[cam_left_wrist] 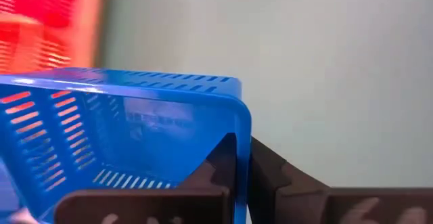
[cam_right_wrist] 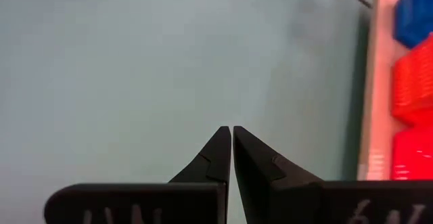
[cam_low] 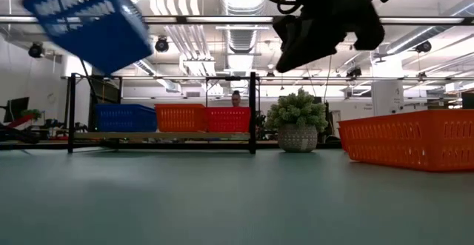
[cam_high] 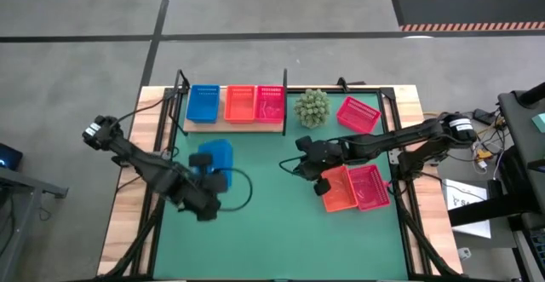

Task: Stack baskets on shelf by color
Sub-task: Stack the blue bin on the blue bin on the shelf

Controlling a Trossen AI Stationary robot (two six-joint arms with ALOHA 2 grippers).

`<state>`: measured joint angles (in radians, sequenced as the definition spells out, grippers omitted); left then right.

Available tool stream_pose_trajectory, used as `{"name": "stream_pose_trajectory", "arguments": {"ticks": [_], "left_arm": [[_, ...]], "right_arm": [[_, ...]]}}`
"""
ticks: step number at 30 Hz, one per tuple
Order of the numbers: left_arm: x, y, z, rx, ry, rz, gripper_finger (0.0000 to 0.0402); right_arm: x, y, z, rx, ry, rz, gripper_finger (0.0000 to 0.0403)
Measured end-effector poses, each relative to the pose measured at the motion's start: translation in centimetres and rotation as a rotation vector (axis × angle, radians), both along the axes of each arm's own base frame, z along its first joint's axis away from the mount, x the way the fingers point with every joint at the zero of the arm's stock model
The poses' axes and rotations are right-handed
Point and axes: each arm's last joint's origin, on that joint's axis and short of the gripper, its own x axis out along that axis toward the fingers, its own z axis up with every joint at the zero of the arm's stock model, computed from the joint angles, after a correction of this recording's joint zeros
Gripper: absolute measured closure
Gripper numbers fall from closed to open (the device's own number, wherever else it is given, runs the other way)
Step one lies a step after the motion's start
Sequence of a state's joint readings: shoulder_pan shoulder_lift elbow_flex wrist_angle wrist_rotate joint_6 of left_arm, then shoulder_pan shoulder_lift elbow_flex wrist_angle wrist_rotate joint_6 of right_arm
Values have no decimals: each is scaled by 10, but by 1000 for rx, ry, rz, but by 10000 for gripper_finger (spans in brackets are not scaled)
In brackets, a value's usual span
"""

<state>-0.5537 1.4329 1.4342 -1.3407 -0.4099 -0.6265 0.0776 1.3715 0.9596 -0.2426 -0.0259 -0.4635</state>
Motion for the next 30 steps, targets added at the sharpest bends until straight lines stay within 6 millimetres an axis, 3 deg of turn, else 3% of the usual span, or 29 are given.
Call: {"name": "stream_pose_trajectory", "arguments": {"ticks": [9, 14, 19, 24, 30], "left_arm": [[13, 94, -2, 295, 243, -60, 402], [10, 154, -8, 325, 367, -43, 402], [2, 197, -18, 263, 371, -88, 402], [-13, 228, -24, 195, 391, -51, 402], [-19, 243, -37, 172, 416, -54, 401]], "right_arm": [[-13, -2, 15, 77, -90, 43, 392], [-14, -2, 14, 72, -94, 48, 392], [-15, -2, 7, 71, -75, 48, 392], [-17, -3, 2, 71, -61, 43, 392], [-19, -3, -3, 81, -45, 32, 392]]}}
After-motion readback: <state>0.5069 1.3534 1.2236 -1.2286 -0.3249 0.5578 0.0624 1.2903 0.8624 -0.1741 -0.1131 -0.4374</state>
